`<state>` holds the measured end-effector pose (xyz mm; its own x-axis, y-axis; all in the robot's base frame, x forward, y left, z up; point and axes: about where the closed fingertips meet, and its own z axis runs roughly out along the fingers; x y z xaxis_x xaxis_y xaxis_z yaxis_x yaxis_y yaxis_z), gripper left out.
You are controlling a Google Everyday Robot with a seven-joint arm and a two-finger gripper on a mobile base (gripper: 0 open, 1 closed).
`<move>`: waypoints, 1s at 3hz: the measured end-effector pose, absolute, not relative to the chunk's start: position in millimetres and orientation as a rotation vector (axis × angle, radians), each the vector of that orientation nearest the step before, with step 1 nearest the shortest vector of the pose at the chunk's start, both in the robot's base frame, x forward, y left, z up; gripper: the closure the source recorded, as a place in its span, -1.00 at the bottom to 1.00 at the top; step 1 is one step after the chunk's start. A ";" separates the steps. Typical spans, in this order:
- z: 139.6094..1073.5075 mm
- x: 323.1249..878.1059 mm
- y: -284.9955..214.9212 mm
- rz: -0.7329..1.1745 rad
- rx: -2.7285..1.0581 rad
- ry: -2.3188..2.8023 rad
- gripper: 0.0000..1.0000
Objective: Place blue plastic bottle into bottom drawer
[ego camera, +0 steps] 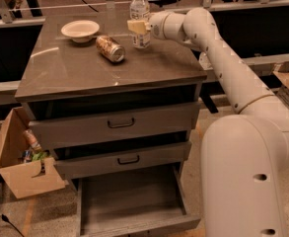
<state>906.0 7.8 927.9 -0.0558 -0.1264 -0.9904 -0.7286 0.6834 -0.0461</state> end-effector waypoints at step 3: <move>956.5 803.6 -24.5 0.640 -0.822 1.509 1.00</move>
Offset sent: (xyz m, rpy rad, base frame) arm -0.1204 -0.0421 0.0299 0.0071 -0.0631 0.1481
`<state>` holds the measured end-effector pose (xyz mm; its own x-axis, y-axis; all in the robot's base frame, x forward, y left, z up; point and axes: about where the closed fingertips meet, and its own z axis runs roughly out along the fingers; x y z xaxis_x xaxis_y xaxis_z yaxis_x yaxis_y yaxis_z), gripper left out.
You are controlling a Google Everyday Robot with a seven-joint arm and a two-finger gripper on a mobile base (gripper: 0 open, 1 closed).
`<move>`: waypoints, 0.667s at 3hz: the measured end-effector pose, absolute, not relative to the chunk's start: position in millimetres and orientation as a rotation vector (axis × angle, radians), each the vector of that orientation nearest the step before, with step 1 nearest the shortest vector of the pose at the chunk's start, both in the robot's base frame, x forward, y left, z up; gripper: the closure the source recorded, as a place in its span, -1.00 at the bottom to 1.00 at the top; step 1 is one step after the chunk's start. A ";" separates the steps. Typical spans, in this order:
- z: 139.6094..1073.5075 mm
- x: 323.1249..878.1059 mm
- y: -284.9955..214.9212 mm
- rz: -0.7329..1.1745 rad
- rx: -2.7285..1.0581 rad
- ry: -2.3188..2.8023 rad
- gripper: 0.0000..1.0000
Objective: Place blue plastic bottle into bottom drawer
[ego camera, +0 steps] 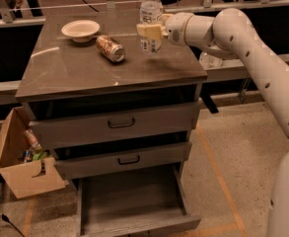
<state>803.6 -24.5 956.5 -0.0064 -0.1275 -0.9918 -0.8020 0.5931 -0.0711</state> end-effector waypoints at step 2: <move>956.4 717.0 -21.7 0.730 -0.799 1.543 1.00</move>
Offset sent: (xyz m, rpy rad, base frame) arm -0.1422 0.0133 -0.0018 0.1101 0.1031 0.0664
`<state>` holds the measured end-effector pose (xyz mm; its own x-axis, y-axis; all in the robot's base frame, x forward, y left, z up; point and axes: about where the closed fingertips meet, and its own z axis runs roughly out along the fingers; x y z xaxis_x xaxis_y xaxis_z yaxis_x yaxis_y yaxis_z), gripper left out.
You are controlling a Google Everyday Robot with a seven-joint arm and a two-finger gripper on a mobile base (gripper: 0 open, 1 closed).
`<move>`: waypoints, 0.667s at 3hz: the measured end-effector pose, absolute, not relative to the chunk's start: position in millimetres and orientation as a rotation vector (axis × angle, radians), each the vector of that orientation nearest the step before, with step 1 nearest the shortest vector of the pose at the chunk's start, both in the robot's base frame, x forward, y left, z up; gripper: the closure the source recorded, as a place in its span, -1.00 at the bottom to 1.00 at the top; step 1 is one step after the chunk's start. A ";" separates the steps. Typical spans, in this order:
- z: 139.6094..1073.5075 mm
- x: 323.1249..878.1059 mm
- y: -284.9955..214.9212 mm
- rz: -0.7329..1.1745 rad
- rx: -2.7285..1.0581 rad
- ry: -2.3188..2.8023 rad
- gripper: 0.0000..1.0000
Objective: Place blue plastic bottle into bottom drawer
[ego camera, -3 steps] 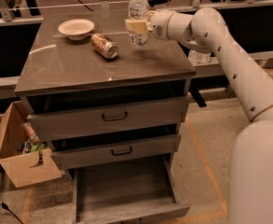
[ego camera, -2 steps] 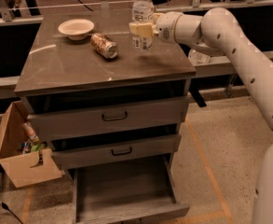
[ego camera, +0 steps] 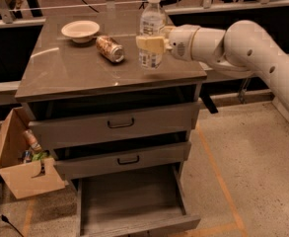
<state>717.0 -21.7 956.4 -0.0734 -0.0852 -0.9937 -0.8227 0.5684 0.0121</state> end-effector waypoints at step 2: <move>954.0 703.4 -12.2 0.779 -0.802 1.543 1.00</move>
Offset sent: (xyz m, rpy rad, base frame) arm -0.0175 0.0060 -0.0030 0.0295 0.0280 0.0381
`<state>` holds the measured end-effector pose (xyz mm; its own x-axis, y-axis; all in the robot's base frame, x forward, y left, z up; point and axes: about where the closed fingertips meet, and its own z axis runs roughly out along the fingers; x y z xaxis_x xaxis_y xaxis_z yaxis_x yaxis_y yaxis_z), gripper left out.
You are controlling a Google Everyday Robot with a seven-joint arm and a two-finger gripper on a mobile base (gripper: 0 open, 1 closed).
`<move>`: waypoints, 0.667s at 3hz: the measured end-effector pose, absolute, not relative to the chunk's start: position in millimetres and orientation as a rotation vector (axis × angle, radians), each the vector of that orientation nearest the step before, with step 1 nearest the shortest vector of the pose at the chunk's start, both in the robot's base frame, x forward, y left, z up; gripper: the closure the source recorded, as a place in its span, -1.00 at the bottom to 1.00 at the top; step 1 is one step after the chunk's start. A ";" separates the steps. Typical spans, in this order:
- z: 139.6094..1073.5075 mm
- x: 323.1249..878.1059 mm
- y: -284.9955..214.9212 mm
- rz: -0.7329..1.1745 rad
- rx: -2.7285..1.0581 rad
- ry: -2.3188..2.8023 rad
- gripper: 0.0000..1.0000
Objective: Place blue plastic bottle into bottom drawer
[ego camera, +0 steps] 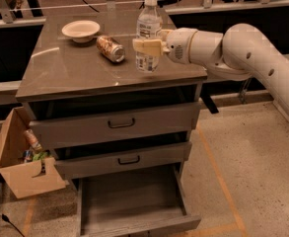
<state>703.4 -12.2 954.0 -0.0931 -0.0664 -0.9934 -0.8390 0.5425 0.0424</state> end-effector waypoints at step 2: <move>959.1 584.6 -1.7 0.911 -0.759 1.677 1.00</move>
Offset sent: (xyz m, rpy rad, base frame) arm -0.2152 0.0173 -0.0233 0.0168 0.3616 0.0669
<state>584.6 -1.7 959.1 -0.2645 -0.0492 -0.9631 -0.8350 0.5114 0.2032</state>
